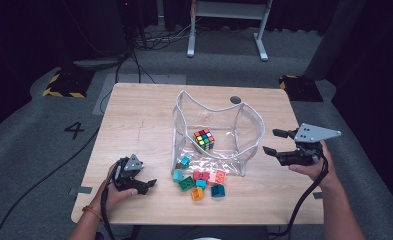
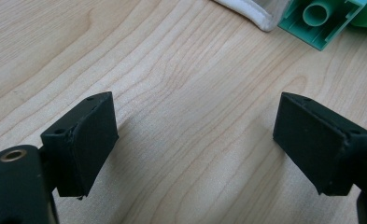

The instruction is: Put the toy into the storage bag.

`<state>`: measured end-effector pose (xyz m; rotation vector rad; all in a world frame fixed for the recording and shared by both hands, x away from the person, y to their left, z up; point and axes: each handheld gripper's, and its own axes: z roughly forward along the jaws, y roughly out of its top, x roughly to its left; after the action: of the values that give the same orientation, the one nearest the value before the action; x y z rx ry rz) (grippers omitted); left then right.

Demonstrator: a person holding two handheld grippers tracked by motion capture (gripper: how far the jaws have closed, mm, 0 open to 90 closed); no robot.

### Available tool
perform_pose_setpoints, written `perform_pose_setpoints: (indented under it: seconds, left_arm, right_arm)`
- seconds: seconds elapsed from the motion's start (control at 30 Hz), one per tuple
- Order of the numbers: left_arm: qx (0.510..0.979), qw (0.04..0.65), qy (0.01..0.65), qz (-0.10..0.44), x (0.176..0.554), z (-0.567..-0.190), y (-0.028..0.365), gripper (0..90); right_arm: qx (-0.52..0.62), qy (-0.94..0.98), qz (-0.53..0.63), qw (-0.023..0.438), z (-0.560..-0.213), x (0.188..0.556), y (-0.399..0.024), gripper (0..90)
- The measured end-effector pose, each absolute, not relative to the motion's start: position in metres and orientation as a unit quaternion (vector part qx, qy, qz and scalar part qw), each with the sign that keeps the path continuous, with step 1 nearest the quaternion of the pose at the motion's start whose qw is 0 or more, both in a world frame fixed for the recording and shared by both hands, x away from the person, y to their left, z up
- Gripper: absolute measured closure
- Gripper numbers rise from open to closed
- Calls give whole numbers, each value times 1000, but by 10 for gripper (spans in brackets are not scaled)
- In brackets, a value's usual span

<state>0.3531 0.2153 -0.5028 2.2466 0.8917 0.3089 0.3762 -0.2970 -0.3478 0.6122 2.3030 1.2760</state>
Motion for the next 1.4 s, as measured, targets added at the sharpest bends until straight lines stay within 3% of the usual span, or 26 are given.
perform_pose_setpoints:
  seconds: [0.5, 1.4]
  left_arm:
    - [866, 345, 343, 119, 353, -503, 215, 139]
    - [865, 345, 343, 121, 353, -503, 215, 139]
  right_arm:
    - [219, 853, 435, 186, -400, 365, -296, 315]
    - [174, 892, 405, 103, -468, 338, -248, 360]
